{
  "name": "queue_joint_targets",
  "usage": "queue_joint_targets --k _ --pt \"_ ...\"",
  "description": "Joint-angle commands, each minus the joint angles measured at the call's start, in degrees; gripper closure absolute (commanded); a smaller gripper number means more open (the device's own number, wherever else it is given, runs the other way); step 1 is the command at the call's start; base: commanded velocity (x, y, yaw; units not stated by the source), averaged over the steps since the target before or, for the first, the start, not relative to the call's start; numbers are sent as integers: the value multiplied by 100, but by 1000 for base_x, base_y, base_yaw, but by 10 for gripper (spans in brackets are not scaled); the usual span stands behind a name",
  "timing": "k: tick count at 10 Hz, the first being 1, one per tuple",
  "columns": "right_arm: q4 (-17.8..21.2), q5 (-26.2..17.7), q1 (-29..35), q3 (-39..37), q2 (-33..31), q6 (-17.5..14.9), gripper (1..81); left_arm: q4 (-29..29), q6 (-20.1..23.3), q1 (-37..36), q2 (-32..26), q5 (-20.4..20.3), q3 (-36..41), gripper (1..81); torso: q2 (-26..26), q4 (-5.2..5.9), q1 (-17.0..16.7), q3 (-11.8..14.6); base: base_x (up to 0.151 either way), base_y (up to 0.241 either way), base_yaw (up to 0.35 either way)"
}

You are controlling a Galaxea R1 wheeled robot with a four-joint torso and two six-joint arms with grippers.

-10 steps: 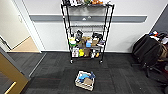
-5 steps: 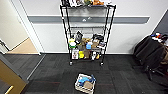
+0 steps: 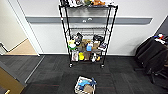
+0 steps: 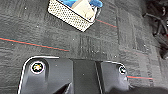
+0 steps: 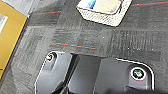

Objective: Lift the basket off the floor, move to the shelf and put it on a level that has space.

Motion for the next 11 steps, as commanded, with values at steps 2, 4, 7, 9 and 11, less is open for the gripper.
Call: queue_joint_targets --k 2,4,7,9,11 --pt "22 -242 282 60 -108 2 10 37 -9 -256 -88 214 131 10 0 0 -2 0 141 0 0" --pt "22 -242 282 51 -108 2 10 46 -9 -256 -88 223 131 10 -2 0 -2 0 143 0 0" --pt "22 -242 273 34 -99 2 10 55 -9 -255 -88 223 131 10 0 0 0 0 144 0 0" --pt "31 -242 264 16 -99 2 10 63 -9 -255 -62 223 131 10 0 0 0 0 144 0 0" --pt "31 -242 255 8 -99 2 10 63 -9 -255 -62 223 131 10 0 0 0 0 140 0 0"
